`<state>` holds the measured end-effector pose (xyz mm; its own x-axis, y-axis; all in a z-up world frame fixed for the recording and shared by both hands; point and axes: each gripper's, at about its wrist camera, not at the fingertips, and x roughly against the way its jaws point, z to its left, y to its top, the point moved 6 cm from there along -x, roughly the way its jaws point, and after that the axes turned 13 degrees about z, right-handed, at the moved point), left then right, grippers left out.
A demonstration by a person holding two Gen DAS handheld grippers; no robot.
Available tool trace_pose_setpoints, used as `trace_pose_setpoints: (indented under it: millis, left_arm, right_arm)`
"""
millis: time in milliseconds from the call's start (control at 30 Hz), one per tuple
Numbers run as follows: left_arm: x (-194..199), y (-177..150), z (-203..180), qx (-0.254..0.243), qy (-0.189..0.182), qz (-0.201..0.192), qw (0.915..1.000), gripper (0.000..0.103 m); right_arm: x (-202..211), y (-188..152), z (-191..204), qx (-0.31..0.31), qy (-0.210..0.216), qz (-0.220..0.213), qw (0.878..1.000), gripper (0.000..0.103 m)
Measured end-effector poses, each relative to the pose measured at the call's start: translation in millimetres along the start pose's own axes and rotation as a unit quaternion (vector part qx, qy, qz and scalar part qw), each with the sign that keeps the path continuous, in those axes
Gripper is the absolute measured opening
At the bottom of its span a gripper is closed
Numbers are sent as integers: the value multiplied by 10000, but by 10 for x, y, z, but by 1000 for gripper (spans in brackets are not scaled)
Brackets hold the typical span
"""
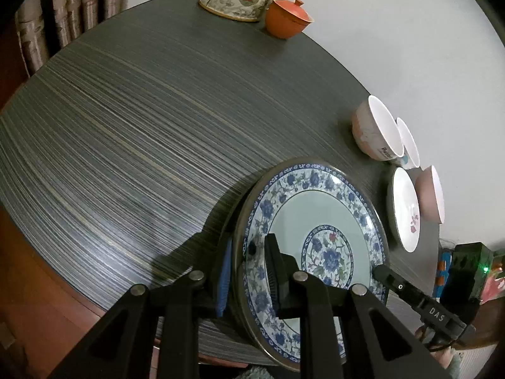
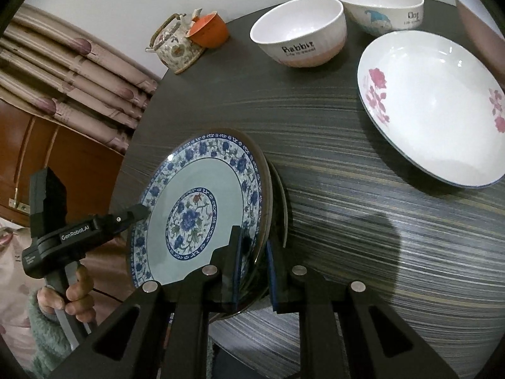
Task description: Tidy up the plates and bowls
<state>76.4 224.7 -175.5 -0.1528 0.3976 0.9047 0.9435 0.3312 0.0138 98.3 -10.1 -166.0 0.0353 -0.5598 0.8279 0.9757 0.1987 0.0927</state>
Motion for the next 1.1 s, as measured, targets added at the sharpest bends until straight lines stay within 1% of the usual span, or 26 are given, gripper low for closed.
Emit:
trace_pose_setpoints:
  millis: [200,367,400,467,533,600,700,767,867,933,1000,1067,1100]
  left_arm:
    - [-61,-5,34,74,-110,88,9999,19]
    - [-63,-10,36,34,-3,45,10000,19]
    - [-66,-11,37,28,15,46,10000,20]
    - [-70,-13,37,37,35,29,10000,25]
    - [-73,-14,26,1,79,14,10000,27]
    - [-76,-11,20,2,84,4,10000,28]
    - [-93,-16,22,20,115,26,9999,29]
    - [-101,-22,6,-30,190,28,9998,33]
    - [-104,-29,-34,-111,250,-24,9996,33]
    - [-99,-34,-70,-165,226,-55,9996,33]
    - [-98,-35,-96,-195,157,-62,9997,33]
    - [-90,-36,-120,-226,183,-105,9995,33]
    - [-80,-36,-128,-251,218,-147,9993,33]
  right_arm:
    - [-60,-39,-38,-57,-61,14,10000,16]
    - [-99,-29,-14,-46,-120,24,9999,17]
    - [-104,-33,-19,-17,-130,44,9999,18]
    - [-125,-33,-8,-29,-150,66,9999,18]
    - [-152,-37,11,-39,-141,112,9998,20]
    - [-164,-36,42,-46,-120,112,9999,27]
    - [-174,-30,90,-12,-211,119,9997,32]
    - [-176,-23,115,-19,-230,152,9996,36]
    - [-171,0,142,-37,-255,188,9995,41]
    - [-154,16,142,-98,-289,172,9994,44]
    - [-146,38,157,-101,-305,156,9994,51]
    - [-153,50,159,-89,-474,176,9987,57]
    - [-162,51,148,-94,-601,196,9980,57]
